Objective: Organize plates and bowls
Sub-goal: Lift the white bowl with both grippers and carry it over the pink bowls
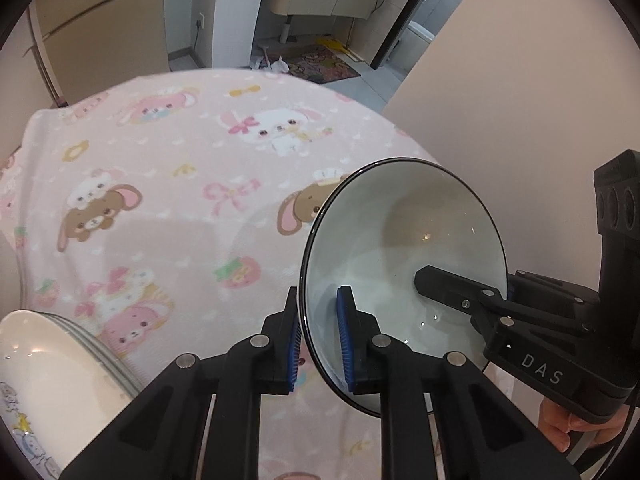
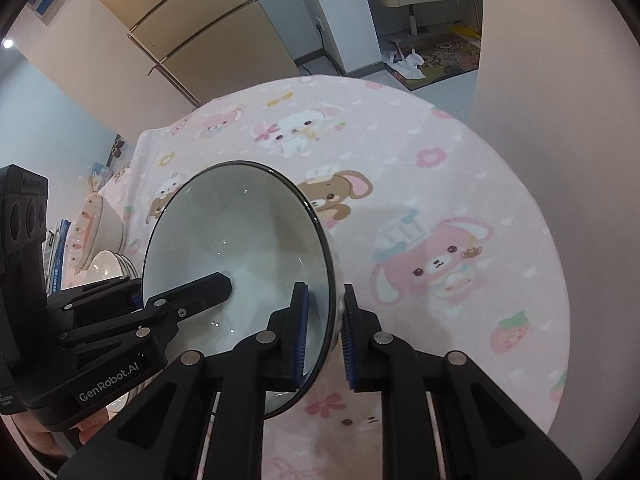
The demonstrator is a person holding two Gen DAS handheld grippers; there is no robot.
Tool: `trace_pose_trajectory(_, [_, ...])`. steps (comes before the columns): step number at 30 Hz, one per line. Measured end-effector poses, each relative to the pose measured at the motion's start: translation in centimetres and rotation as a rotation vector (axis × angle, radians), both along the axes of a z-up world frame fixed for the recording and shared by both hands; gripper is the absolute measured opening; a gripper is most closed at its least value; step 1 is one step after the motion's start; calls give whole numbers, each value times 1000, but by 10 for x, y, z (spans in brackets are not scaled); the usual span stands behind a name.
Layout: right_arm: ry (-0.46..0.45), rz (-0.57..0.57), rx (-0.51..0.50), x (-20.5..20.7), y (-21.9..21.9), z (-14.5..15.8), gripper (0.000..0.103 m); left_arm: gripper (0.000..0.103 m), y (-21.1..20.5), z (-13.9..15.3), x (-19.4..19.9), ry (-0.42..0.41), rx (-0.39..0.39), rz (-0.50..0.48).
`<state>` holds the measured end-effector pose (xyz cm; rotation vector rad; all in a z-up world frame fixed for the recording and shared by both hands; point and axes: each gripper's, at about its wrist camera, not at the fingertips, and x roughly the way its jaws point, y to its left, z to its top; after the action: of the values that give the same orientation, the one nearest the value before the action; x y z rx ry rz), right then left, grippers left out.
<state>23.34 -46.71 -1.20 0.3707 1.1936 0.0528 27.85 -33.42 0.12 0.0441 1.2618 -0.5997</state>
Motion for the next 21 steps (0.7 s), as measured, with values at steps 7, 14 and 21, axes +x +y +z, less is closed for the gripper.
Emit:
trace_pose_trajectory(7, [-37, 32, -31, 3, 25, 29, 15, 18, 29, 30, -1, -38, -12, 28])
trace_pose_trajectory(14, [-59, 85, -53, 19, 65, 56, 15, 18, 73, 60, 9, -58, -11, 73])
trace_pose_trajectory(21, [-91, 149, -53, 42, 120, 80, 15, 18, 135, 88, 25, -86, -23, 146])
